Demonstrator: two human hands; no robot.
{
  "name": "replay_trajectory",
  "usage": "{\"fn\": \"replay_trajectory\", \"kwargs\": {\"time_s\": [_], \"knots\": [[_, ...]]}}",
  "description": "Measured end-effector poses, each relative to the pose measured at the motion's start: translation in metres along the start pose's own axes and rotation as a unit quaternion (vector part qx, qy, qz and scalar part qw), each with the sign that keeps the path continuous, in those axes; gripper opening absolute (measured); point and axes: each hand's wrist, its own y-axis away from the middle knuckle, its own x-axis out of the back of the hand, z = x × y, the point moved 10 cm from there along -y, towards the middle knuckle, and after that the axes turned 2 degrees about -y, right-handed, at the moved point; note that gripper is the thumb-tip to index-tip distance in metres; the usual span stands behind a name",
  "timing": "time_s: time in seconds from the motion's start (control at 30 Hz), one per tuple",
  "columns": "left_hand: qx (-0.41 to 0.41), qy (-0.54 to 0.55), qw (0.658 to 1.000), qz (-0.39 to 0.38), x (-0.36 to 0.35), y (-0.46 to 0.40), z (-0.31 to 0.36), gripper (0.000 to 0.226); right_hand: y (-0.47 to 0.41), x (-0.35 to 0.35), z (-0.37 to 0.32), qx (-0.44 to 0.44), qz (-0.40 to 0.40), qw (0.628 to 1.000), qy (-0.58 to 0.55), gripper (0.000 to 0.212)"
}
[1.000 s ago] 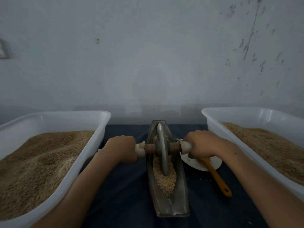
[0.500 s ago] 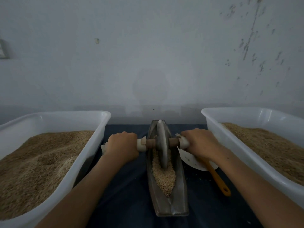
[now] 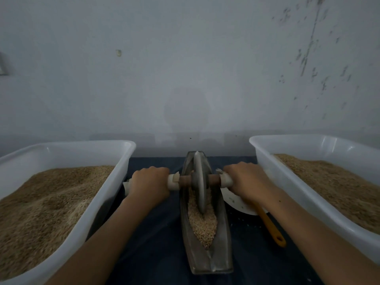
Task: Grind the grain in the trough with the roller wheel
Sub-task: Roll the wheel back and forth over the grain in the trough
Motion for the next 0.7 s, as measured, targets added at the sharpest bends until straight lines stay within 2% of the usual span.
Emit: {"fn": "replay_trajectory", "kwargs": {"time_s": [0.07, 0.17, 0.3, 0.4, 0.47, 0.57, 0.7], "knots": [[0.009, 0.007, 0.999, 0.034, 0.003, 0.001, -0.001, 0.015, 0.001, 0.007, -0.002, 0.002, 0.060, 0.998, 0.014, 0.018], [0.006, 0.005, 0.999, 0.038, 0.003, 0.002, -0.001, 0.015, 0.001, 0.006, -0.003, 0.004, 0.050, 0.999, 0.006, 0.014], [-0.008, -0.012, 0.999, -0.038, -0.004, -0.001, 0.001, 0.014, 0.002, -0.007, 0.000, -0.003, -0.083, 0.996, -0.024, 0.007], [-0.019, -0.020, 0.993, -0.117, -0.013, 0.000, 0.002, 0.019, 0.009, -0.015, 0.000, -0.014, -0.184, 0.982, -0.043, 0.024], [-0.025, -0.019, 0.990, -0.135, -0.014, 0.001, 0.003, 0.021, 0.012, -0.018, 0.002, -0.024, -0.215, 0.975, -0.060, 0.032], [-0.019, -0.013, 0.990, -0.138, -0.014, 0.002, 0.001, 0.019, 0.010, -0.019, 0.001, -0.021, -0.210, 0.976, -0.054, 0.029], [0.005, -0.011, 0.993, -0.115, -0.012, 0.002, 0.000, 0.015, 0.003, -0.011, 0.001, -0.006, -0.120, 0.992, -0.025, 0.011]]}}
